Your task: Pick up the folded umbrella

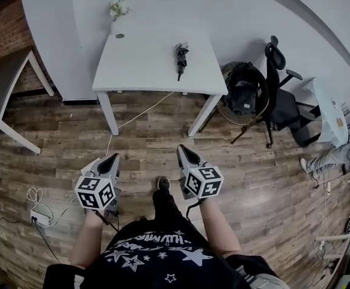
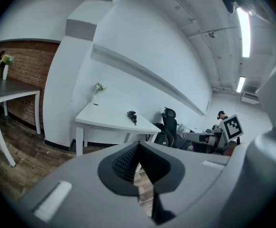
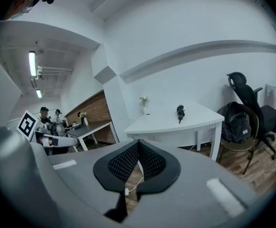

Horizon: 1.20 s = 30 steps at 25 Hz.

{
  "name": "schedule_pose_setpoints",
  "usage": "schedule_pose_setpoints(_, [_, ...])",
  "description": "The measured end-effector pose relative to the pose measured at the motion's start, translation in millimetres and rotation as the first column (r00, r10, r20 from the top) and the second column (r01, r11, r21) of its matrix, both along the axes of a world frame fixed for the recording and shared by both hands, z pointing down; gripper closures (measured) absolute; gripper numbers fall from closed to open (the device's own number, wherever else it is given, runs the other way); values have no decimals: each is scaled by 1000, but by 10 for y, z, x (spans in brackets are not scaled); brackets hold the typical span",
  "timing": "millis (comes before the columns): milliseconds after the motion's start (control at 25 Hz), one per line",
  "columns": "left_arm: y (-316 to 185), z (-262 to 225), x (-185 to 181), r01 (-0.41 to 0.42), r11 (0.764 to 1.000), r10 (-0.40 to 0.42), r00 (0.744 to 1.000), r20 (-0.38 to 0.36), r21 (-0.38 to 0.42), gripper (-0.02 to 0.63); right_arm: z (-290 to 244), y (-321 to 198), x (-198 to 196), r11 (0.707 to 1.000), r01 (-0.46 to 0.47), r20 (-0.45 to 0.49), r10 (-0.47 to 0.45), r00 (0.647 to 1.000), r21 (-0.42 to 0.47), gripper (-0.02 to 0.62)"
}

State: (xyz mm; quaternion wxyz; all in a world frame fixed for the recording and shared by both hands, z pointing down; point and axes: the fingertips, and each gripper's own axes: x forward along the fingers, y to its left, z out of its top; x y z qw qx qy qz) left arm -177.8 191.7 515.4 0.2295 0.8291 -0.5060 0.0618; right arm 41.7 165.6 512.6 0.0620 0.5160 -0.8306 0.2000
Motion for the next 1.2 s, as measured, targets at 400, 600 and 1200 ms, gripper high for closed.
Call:
schedule_pose_setpoints(400, [-1073,-36,262,15,1000,-15,1000,23,8,603,1,-1169,293,1000,5,16,-6,1000,13,578])
schedule_pose_setpoints(600, [-1539,-76,496,16,1000,-16,999,29,2,603,-12,-1678,512,1000,4,31,-4,1000,6,578])
schedule_pose_setpoints(1200, [-2527,-193,949,62,998,-64,996,64,27,603,48,-2736,989,998,69,25,-68,997,-14,578])
